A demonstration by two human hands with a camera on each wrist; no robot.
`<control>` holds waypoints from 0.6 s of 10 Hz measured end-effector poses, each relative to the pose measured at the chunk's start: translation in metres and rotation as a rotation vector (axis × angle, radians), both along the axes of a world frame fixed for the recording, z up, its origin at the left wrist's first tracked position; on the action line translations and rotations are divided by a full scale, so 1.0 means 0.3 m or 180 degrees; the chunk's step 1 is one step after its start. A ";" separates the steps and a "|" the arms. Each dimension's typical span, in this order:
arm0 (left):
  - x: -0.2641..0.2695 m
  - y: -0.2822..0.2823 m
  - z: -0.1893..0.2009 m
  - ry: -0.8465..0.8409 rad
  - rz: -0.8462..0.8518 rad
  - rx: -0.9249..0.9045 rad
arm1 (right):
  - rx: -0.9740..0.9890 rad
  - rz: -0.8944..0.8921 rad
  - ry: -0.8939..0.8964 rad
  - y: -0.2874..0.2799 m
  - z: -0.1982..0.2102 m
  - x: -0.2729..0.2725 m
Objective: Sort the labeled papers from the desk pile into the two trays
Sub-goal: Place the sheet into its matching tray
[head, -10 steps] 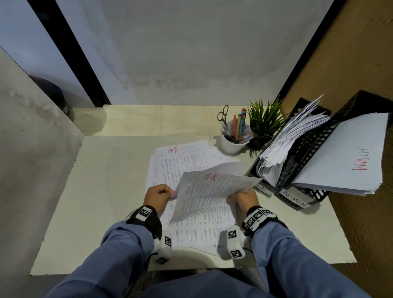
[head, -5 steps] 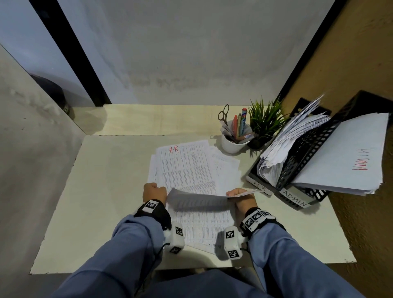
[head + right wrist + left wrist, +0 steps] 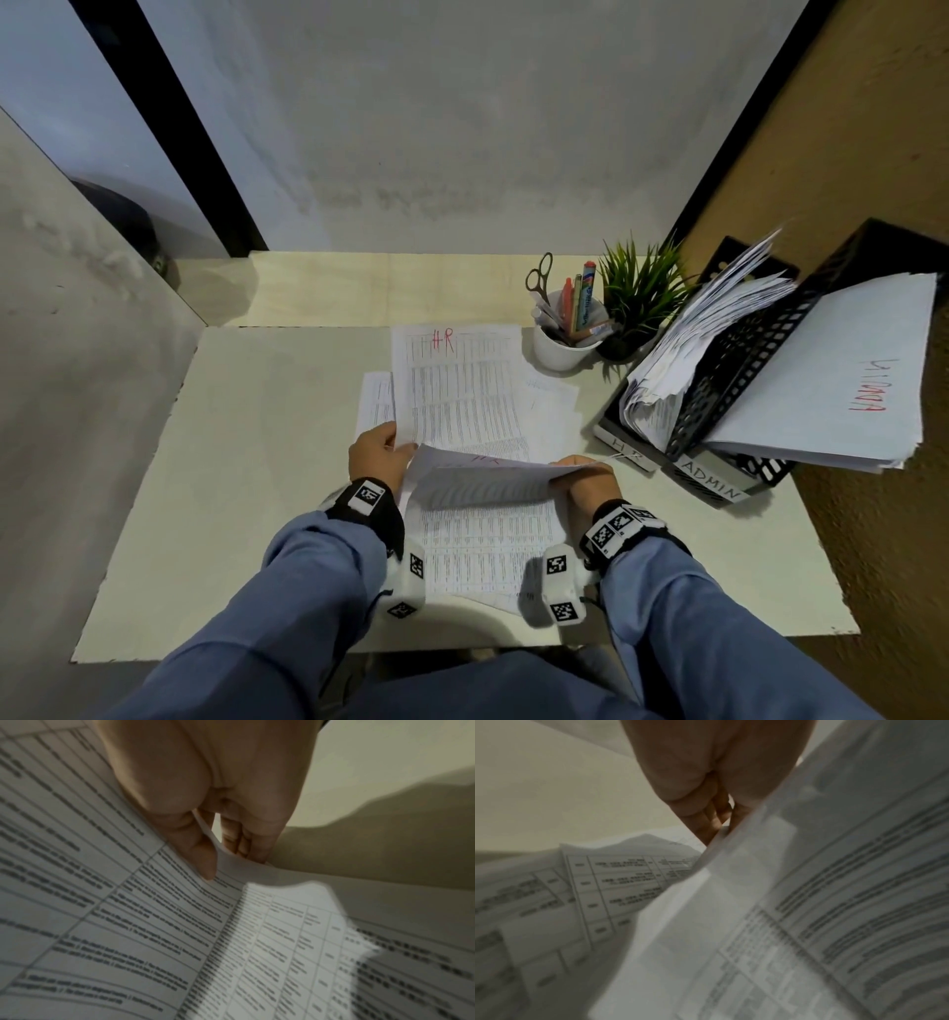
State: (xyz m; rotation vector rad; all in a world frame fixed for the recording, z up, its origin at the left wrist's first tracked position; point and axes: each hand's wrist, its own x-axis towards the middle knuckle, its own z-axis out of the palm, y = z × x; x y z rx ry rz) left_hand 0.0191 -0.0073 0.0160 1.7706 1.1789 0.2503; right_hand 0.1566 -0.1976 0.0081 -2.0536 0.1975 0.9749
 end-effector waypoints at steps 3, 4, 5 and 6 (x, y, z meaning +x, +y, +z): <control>-0.065 0.044 -0.111 -0.0426 0.0317 -0.1271 | -0.0141 -0.1003 -0.0120 -0.009 0.013 -0.021; -0.050 0.025 -0.053 -0.0402 0.0165 -0.1482 | 0.0454 -0.0595 -0.0174 -0.013 0.009 0.019; -0.060 -0.012 0.027 -0.0671 0.0053 -0.1702 | 0.0948 -0.1046 -0.0122 -0.002 0.006 0.012; -0.077 -0.042 0.097 -0.1161 -0.0148 -0.2379 | 0.1156 -0.0960 0.0135 0.024 0.028 -0.011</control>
